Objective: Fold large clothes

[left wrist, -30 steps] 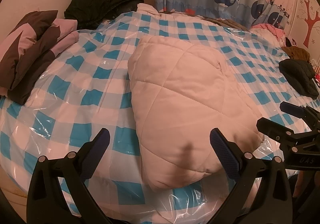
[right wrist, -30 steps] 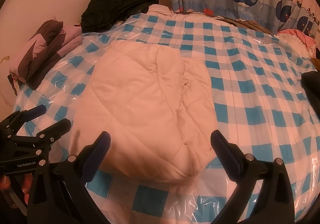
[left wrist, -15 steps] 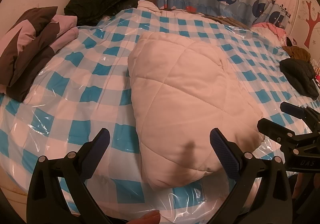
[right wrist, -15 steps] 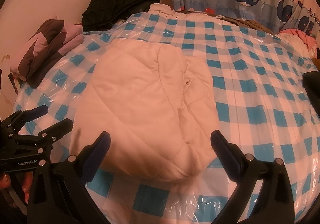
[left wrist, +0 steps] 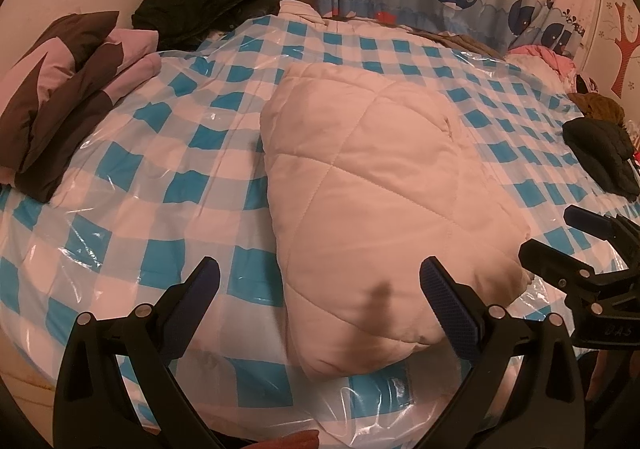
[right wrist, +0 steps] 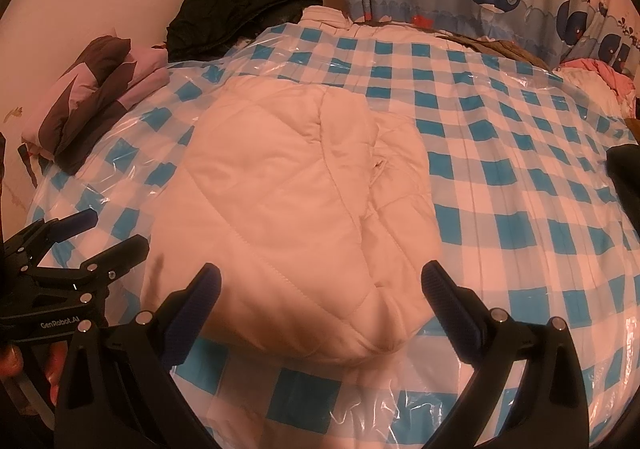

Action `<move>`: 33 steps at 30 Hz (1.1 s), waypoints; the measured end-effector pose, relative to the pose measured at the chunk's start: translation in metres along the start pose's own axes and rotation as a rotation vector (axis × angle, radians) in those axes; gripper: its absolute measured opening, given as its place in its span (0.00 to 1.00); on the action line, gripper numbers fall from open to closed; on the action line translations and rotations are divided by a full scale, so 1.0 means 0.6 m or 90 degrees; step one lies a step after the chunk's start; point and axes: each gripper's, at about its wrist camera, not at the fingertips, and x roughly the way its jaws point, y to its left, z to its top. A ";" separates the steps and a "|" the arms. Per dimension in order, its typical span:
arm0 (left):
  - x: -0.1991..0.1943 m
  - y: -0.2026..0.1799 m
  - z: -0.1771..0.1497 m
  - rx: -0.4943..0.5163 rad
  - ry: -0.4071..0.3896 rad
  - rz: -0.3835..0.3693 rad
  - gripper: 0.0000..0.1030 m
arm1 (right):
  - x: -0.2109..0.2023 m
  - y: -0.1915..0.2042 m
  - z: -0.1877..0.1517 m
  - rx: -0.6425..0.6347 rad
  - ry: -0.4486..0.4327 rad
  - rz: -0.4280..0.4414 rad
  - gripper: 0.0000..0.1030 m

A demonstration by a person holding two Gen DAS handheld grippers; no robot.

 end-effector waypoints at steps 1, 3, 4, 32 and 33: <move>0.000 0.001 -0.001 0.000 0.000 0.000 0.93 | -0.001 0.000 0.000 0.000 -0.001 -0.001 0.93; 0.000 0.000 0.000 0.000 0.000 -0.001 0.93 | -0.001 0.001 0.000 0.000 -0.002 -0.001 0.93; 0.000 0.000 -0.001 0.000 0.000 -0.001 0.93 | -0.002 0.000 0.001 0.001 -0.002 -0.001 0.93; -0.006 0.013 0.007 -0.009 -0.024 0.000 0.93 | -0.003 0.002 0.000 0.002 -0.001 0.000 0.93; -0.009 0.014 0.010 -0.013 -0.030 -0.004 0.93 | -0.002 0.003 0.000 0.001 0.000 0.001 0.93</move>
